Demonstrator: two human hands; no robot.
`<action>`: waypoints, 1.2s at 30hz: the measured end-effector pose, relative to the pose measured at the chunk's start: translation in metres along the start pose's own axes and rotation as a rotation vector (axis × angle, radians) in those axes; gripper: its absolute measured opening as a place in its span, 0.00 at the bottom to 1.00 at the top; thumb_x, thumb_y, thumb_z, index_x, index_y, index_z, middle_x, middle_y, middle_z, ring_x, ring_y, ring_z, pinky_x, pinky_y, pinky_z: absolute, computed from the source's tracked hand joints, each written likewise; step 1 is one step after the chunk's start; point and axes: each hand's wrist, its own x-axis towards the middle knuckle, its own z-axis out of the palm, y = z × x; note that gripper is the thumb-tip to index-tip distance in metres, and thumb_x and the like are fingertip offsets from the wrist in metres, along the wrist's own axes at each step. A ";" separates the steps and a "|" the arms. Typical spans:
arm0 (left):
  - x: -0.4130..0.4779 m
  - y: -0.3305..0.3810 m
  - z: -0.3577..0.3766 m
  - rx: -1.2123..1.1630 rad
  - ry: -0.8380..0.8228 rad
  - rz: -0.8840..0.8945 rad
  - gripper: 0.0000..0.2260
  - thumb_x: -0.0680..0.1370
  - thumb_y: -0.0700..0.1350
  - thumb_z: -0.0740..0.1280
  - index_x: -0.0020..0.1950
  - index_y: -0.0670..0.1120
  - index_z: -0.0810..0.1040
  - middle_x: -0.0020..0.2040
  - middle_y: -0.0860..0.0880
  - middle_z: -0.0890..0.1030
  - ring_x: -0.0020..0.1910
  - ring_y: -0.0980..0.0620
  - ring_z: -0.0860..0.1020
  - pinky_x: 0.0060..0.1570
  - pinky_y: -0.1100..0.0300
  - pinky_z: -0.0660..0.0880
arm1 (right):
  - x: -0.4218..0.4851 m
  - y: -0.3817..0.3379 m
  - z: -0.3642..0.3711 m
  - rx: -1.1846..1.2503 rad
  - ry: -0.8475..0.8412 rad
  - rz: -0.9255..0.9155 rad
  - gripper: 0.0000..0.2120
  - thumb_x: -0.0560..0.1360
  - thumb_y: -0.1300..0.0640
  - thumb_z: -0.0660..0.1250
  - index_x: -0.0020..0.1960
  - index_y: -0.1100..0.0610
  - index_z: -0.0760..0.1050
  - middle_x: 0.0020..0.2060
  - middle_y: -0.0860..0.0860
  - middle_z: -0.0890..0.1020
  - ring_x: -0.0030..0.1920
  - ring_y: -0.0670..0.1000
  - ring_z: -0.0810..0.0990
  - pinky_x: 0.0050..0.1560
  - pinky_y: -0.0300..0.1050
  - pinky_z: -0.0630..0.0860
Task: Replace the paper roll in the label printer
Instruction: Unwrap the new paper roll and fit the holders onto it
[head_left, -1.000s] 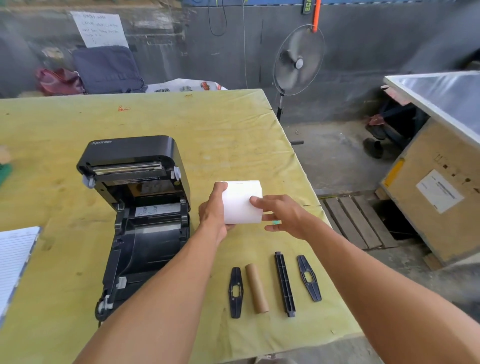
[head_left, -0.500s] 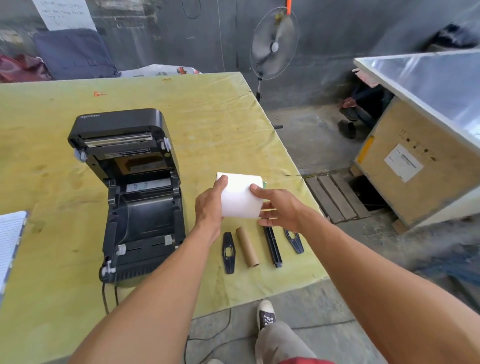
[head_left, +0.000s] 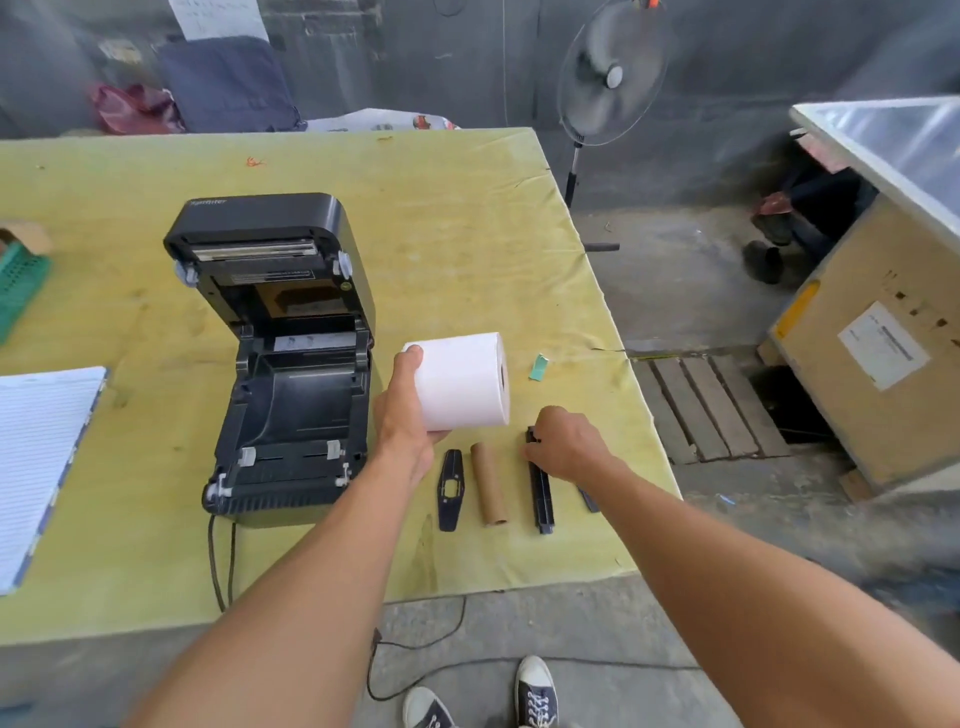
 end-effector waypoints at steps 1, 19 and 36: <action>-0.001 -0.002 -0.001 -0.008 0.005 -0.002 0.09 0.76 0.55 0.66 0.50 0.51 0.78 0.46 0.48 0.82 0.44 0.46 0.81 0.48 0.48 0.76 | 0.000 0.000 0.005 -0.039 -0.002 -0.016 0.08 0.77 0.55 0.63 0.49 0.59 0.67 0.44 0.55 0.75 0.42 0.58 0.74 0.37 0.47 0.69; -0.014 0.021 0.014 -0.094 0.091 0.007 0.12 0.74 0.56 0.71 0.50 0.49 0.78 0.45 0.47 0.83 0.42 0.45 0.82 0.44 0.51 0.77 | 0.013 -0.022 -0.092 0.931 0.503 0.184 0.19 0.72 0.59 0.68 0.60 0.50 0.65 0.43 0.51 0.76 0.47 0.60 0.83 0.51 0.59 0.82; -0.024 0.059 0.066 -0.040 0.105 -0.032 0.16 0.70 0.59 0.72 0.41 0.47 0.75 0.42 0.47 0.81 0.38 0.46 0.81 0.49 0.49 0.80 | -0.029 -0.051 -0.113 1.650 0.698 0.251 0.26 0.75 0.64 0.73 0.67 0.52 0.65 0.55 0.55 0.76 0.40 0.52 0.84 0.46 0.45 0.84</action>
